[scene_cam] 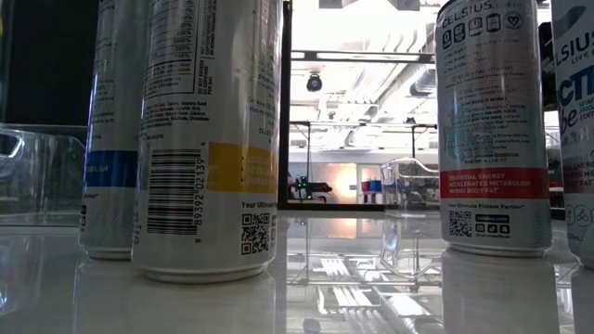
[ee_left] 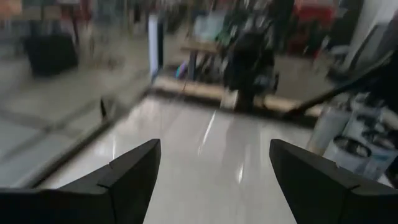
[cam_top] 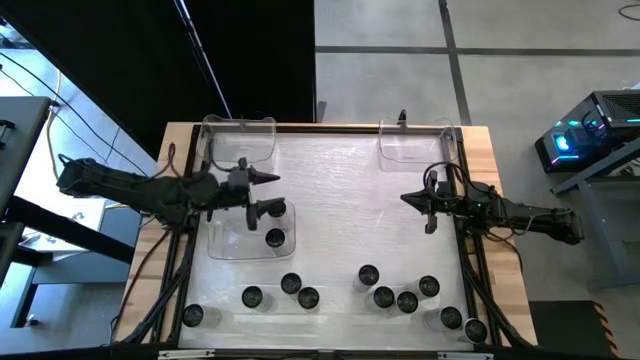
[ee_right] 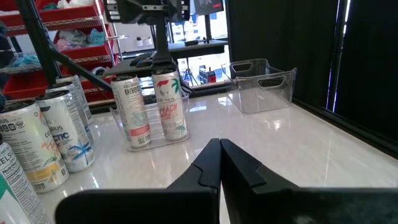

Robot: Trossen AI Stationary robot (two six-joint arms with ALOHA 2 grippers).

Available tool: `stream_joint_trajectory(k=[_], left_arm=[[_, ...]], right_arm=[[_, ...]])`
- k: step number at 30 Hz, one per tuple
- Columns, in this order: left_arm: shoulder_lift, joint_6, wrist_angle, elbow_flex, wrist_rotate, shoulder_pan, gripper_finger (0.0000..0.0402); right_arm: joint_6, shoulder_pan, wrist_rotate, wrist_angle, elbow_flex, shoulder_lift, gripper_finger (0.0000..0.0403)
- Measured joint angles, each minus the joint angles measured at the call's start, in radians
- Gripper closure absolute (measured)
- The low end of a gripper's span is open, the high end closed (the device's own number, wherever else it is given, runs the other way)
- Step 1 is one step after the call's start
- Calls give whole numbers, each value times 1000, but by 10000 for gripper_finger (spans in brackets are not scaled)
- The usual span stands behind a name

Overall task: Sort soda cans
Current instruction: Put the white-blue can into the top right transparent bin

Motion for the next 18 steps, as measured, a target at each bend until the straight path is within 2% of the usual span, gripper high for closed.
stream_joint_trajectory(k=[4, 7, 10, 14, 18], left_arm=[[0, 55, 267, -139, 6, -1, 108], [0, 82, 391, -211, 17, -1, 108], [-1, 80, 434, -246, 27, -1, 108], [-4, 76, 420, -260, 51, -1, 108], [-4, 97, 431, -260, 52, -1, 108]], right_arm=[[0, 0, 0, 0, 0, 0, 403], [0, 0, 0, 0, 0, 0, 403], [-1, 0, 0, 0, 0, 0, 403], [-97, 0, 5, 11, 0, 0, 403], [138, 0, -3, 48, 0, -1, 403]])
